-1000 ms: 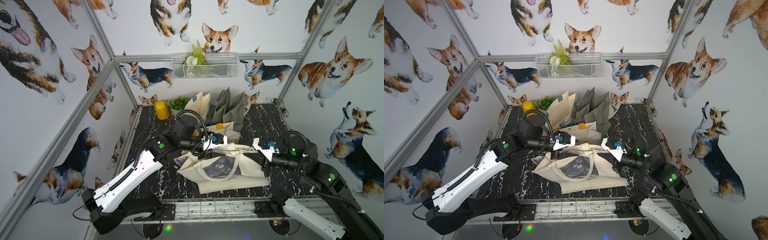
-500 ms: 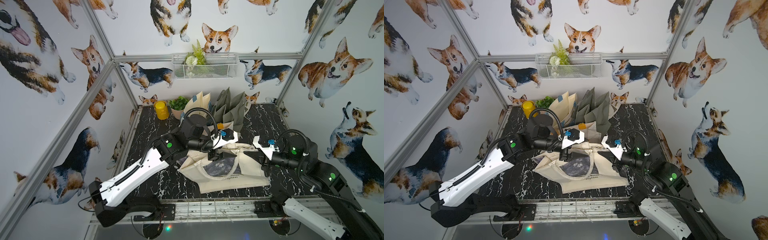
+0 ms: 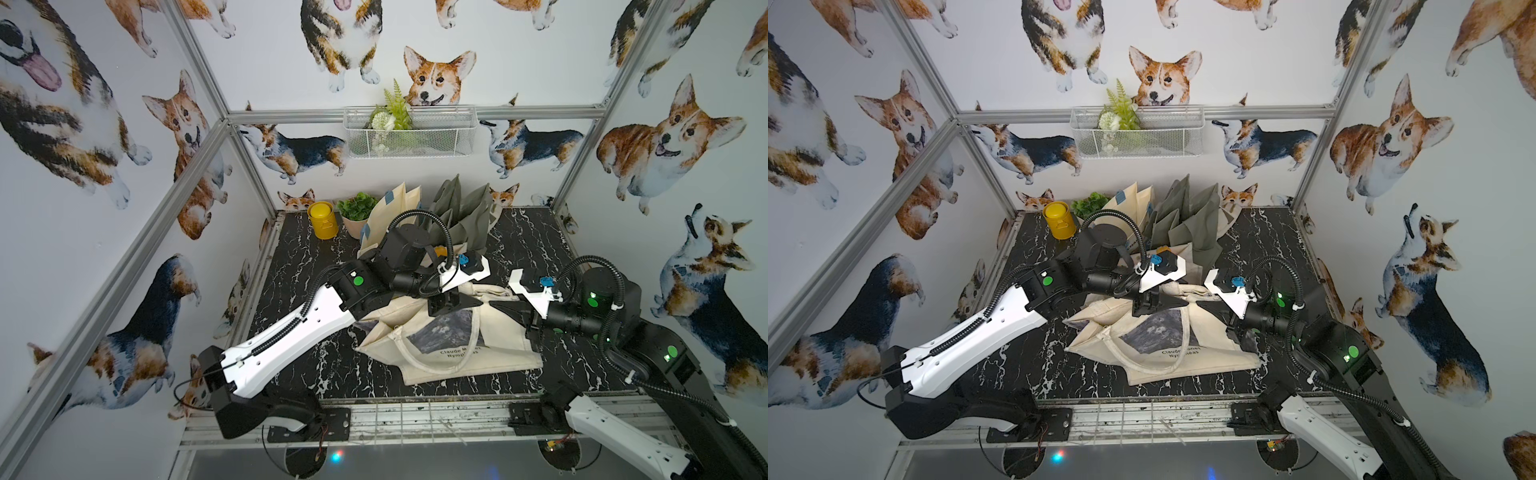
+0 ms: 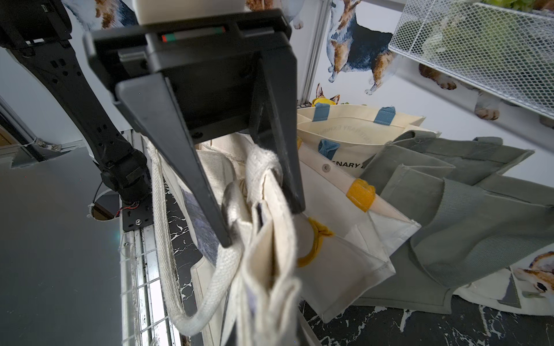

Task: Put away the canvas bag
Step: Press the canvas bag at the center of the board.

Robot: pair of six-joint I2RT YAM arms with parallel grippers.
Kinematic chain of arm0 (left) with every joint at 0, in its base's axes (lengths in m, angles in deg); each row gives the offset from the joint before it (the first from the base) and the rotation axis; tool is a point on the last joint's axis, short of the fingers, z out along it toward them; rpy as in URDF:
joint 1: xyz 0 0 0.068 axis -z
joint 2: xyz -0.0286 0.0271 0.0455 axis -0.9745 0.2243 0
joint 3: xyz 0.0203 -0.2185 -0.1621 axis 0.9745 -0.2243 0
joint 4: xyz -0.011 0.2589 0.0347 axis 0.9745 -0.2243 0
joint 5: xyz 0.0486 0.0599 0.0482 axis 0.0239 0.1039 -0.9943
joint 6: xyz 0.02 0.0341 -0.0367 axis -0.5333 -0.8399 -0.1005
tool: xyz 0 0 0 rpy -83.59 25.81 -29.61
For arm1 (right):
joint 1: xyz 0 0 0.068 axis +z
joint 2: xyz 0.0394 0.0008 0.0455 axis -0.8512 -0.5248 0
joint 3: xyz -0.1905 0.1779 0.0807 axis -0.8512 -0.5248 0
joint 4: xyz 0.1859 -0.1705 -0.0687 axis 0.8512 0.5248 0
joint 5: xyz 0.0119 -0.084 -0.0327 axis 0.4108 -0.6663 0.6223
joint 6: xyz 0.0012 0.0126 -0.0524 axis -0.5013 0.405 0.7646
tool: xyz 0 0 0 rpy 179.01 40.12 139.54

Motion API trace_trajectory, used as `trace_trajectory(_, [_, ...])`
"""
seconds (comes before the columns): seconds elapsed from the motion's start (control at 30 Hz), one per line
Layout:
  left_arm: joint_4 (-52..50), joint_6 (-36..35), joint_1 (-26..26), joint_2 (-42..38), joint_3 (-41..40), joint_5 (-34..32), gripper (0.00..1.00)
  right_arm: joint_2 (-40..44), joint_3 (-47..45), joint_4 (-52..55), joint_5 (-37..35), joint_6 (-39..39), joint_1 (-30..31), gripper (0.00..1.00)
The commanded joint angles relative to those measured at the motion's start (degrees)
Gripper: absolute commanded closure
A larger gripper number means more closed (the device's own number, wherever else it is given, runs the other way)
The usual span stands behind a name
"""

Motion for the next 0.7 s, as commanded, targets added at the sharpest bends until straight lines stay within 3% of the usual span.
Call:
trace_trajectory(0.0, [-2.29, -0.43, 0.45, 0.55, 1.07, 1.36, 0.82, -0.64, 1.35, -2.47, 0.68, 1.04, 0.07, 0.96])
trace_trajectory(0.07, [-2.55, -1.82, 0.53, 0.2, 0.78, 1.06, 0.99, -0.84, 1.26, -2.47, 0.7, 1.09, 0.09, 0.94])
trace_trajectory(0.1, [-2.56, -2.4, 0.54, -0.12, 0.55, 0.66, 1.0, -0.89, 1.23, -2.31, 0.72, 1.19, 0.09, 0.91])
trace_trajectory(0.17, [-1.52, -3.64, 0.53, -1.25, -0.22, -0.01, 1.0, -0.72, 1.02, -1.82, 0.8, 1.12, 0.09, 0.75])
trace_trajectory(0.27, [3.18, -4.25, 0.43, -4.12, -3.0, -0.3, 1.0, 0.21, -0.3, -0.84, 0.73, 0.93, 0.08, 0.65])
trace_trajectory(0.37, [8.35, -4.07, -0.23, -7.11, -5.81, 0.04, 1.0, 1.92, -2.49, 0.57, 1.31, 0.22, 0.07, 0.44])
trace_trajectory(0.47, [13.28, -2.88, -1.7, -9.62, -8.68, 1.49, 1.0, 4.2, -4.98, 0.72, 2.27, -1.39, 0.07, 0.32])
trace_trajectory(0.67, [32.9, 9.68, -9.11, -13.84, -16.91, 11.48, 1.0, 5.98, -7.41, 0.44, 4.94, -3.86, 0.09, 0.27])
